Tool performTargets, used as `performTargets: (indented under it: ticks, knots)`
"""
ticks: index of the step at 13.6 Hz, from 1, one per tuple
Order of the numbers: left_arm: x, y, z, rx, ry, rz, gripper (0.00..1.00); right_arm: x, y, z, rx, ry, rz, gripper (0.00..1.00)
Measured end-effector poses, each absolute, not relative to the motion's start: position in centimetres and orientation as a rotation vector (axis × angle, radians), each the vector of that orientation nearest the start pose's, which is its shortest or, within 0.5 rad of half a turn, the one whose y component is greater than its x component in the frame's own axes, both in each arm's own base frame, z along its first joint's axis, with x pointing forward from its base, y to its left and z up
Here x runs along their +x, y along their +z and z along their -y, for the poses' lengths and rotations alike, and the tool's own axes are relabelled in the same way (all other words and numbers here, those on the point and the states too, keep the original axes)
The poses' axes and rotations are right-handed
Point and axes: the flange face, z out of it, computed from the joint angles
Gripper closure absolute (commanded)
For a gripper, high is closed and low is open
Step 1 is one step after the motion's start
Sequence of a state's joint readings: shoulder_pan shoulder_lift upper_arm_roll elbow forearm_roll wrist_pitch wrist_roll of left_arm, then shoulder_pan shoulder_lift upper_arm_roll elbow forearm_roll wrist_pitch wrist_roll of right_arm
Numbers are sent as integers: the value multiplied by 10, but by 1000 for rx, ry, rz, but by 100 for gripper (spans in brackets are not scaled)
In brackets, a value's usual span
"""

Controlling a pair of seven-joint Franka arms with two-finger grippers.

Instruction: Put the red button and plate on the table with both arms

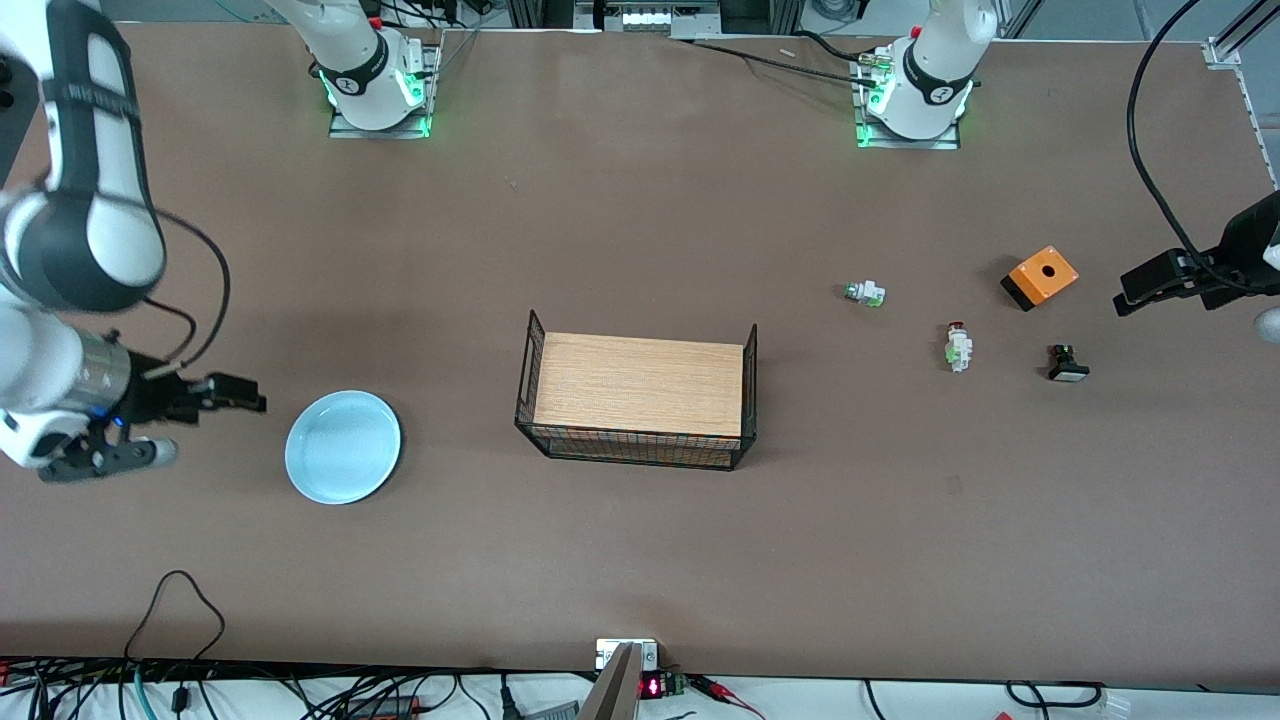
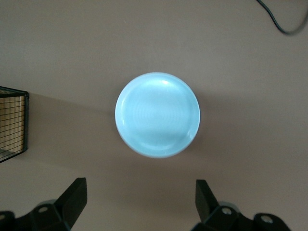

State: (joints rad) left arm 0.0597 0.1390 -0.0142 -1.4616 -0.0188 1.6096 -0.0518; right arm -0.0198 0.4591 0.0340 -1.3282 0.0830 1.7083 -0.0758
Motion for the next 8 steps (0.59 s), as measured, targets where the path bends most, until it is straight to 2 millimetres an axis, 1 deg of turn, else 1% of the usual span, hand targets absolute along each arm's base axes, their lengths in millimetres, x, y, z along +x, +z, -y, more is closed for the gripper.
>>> performTargets:
  ticks: [1, 2, 4, 6, 8]
  knots:
    - [600, 599, -26, -3158, -15, 156, 0, 677, 487, -21, -3062, 138, 41, 0]
    - [600, 599, -27, -3158, -15, 156, 0, 668, 509, -27, -3080, 140, 7, 0]
    - [600, 599, -27, -3158, -16, 158, 0, 647, 546, -37, -3121, 149, 10, 0]
    - [600, 599, -28, -3158, -16, 160, 0, 627, 572, -51, -3201, 174, 64, 0]
    - [600, 599, -29, -3158, -16, 163, 0, 610, 584, -73, -3259, 230, 101, 0]
